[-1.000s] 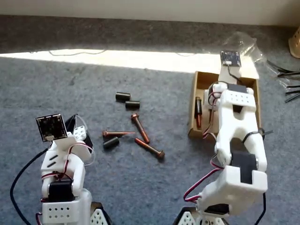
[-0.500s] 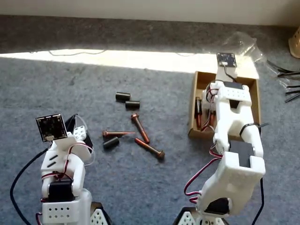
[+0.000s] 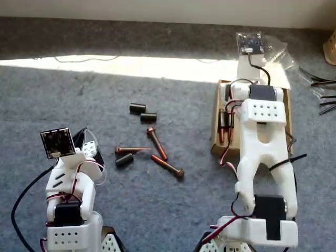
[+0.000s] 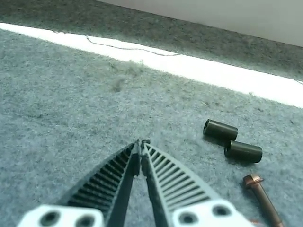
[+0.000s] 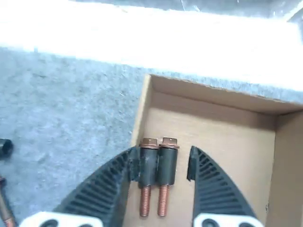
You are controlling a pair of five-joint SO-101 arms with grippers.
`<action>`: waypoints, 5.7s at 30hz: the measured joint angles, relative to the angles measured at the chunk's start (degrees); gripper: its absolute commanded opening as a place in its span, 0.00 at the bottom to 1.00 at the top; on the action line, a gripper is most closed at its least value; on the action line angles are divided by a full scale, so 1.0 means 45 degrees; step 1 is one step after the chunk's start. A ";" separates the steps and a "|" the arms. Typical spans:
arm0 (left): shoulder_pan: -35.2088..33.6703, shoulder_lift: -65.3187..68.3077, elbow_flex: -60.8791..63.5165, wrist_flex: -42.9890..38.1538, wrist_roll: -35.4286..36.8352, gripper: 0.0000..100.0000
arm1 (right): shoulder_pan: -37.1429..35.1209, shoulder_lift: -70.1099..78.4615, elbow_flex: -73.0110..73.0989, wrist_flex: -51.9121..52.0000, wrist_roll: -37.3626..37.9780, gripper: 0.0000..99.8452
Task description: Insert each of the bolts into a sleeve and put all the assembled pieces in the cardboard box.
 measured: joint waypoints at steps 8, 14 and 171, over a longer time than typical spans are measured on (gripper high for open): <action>0.0000 0.0000 -0.1016 0.2149 0.0000 0.03 | -0.2208 -0.3302 0.0195 0.1387 0.0000 0.15; 0.0000 0.0000 -0.1954 0.3731 0.0000 0.03 | -0.4376 -0.4982 0.1407 0.1465 0.0137 0.15; -0.2872 -0.0020 -0.1661 0.4024 -0.1778 0.03 | -0.6388 1.1722 -2.1665 0.9573 0.2266 0.00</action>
